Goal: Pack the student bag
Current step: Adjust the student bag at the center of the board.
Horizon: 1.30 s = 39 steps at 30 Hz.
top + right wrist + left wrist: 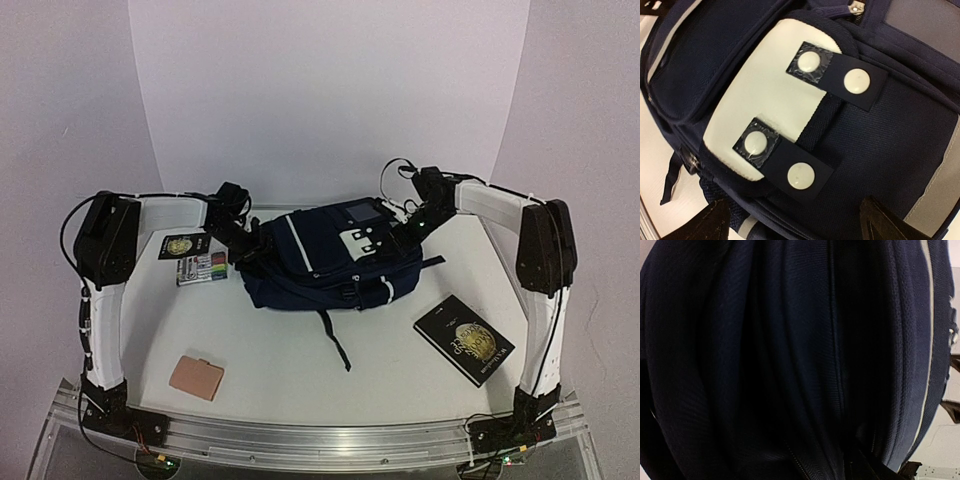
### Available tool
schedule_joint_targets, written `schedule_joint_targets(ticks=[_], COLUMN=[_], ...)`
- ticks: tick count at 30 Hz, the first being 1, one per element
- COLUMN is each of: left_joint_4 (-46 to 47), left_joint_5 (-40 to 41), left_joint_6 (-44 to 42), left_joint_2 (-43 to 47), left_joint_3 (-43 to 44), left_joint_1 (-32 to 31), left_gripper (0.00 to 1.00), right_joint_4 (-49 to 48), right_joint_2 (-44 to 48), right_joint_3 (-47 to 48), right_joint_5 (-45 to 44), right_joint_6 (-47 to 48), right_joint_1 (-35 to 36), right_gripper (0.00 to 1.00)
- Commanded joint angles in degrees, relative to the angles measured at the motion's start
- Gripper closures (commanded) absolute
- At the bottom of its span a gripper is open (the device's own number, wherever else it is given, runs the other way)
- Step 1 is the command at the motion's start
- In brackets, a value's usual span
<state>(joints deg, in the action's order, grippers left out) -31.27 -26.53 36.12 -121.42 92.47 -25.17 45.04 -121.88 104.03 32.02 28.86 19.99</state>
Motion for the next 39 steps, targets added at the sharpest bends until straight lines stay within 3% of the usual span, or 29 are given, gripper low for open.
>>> schedule_joint_targets(ticks=[1,5,9,14,21,29,33,39], left_joint_4=[1.0,-0.2,-0.1,6.1,6.3,6.6,6.7,7.3], left_joint_5=[1.7,0.3,-1.5,1.8,4.2,1.6,-3.5,-8.7], left_joint_6=[-1.9,-2.4,-1.8,-0.1,1.0,0.1,-0.3,-6.2], left_joint_2=[-6.5,-10.2,-8.2,2.4,7.3,-2.2,-7.0,-3.7], left_joint_3=[14.6,21.3,18.6,5.8,-1.5,8.0,11.8,5.4], left_joint_1=[2.0,2.9,2.8,3.0,4.9,7.4,6.9,-0.5], left_gripper=[0.33,0.41,0.45,0.33,0.26,0.24,0.34,0.54], right_joint_4=[4.8,4.3,1.7,0.2,-1.1,-1.2,-1.2,-1.6], right_joint_2=[3.2,5.1,7.3,10.3,10.2,8.6,6.2,-1.1], right_joint_3=[-6.0,-6.6,-5.9,-4.5,-4.7,-12.6,-11.8,-3.1], right_joint_5=[3.5,1.8,-2.3,-3.3,-7.2,-11.8,-13.3,-17.7], right_joint_6=[-0.9,-1.8,-2.8,-3.1,-2.7,0.6,0.4,3.9], right_joint_1=[1.0,1.2,1.2,3.3,10.0,9.1,4.9,-3.4], right_gripper=[0.12,0.13,0.13,0.13,0.13,0.14,0.17,0.19])
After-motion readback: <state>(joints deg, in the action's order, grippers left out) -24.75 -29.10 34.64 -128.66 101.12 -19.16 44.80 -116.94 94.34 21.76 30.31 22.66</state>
